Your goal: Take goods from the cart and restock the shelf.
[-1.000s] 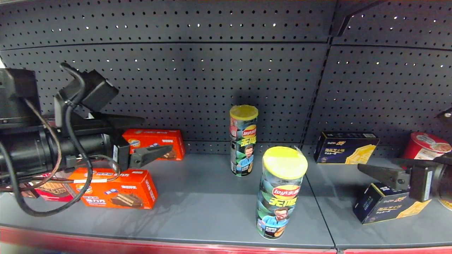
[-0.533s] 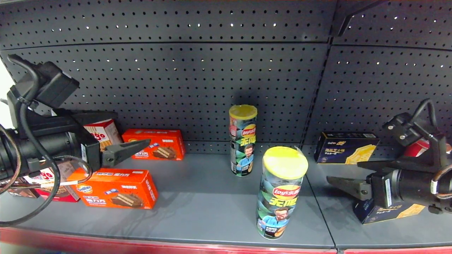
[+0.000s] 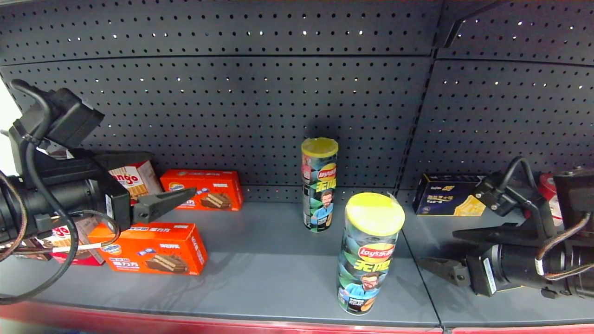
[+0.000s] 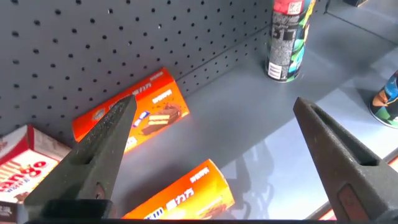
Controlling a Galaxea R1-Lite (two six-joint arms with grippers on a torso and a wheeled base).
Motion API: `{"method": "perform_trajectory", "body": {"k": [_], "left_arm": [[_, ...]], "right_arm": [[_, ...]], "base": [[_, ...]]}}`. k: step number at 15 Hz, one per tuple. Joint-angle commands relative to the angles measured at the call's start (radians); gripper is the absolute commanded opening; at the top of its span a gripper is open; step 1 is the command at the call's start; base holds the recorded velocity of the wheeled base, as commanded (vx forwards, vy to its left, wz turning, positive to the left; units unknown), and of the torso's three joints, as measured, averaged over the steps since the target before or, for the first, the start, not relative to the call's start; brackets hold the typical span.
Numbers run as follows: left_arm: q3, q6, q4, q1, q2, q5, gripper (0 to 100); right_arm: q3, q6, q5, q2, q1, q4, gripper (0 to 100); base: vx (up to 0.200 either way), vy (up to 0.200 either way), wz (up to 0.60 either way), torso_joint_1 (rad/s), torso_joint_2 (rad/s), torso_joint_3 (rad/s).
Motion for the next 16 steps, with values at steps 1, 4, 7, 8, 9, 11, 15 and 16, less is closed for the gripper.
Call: {"method": "perform_trajectory", "body": {"k": [1,4,7,8,9,11,15,16], "left_arm": [[0.002,0.000,-0.002,0.000,0.004,0.000,100],[0.017,0.002,-0.002,0.000,0.003,0.000,100],[0.034,0.000,-0.002,0.000,-0.010,0.000,100],[0.036,0.000,-0.002,0.000,-0.010,0.000,100],[0.036,0.000,-0.002,0.000,-0.008,0.000,100],[0.031,0.000,-0.002,0.000,-0.008,0.000,100],[0.031,0.000,-0.002,0.001,-0.008,0.001,100],[0.033,0.008,-0.003,0.035,-0.008,-0.002,100]], "right_arm": [[0.012,-0.004,-0.007,0.015,0.004,0.000,100],[0.022,-0.003,-0.046,0.018,0.021,0.006,100],[0.026,0.007,-0.087,0.035,0.031,-0.002,100],[0.023,0.008,-0.087,0.055,0.039,-0.009,100],[0.028,0.008,-0.090,0.064,0.064,-0.039,100],[0.039,0.005,-0.092,0.085,0.091,-0.069,100],[0.034,0.005,-0.093,0.105,0.111,-0.071,100],[0.031,0.004,-0.093,0.111,0.110,-0.071,100]], "base": [[0.000,0.000,0.00,0.000,0.00,0.000],[0.000,0.000,0.00,0.000,0.00,0.000],[0.000,0.000,0.00,0.000,0.00,0.000],[0.000,0.000,0.00,0.000,0.00,0.000],[0.000,0.000,0.00,0.000,0.00,0.000],[0.000,0.000,0.00,0.000,0.00,0.000],[0.000,0.000,0.00,0.000,0.00,0.000],[0.000,0.000,0.00,0.000,0.00,0.000]]}}
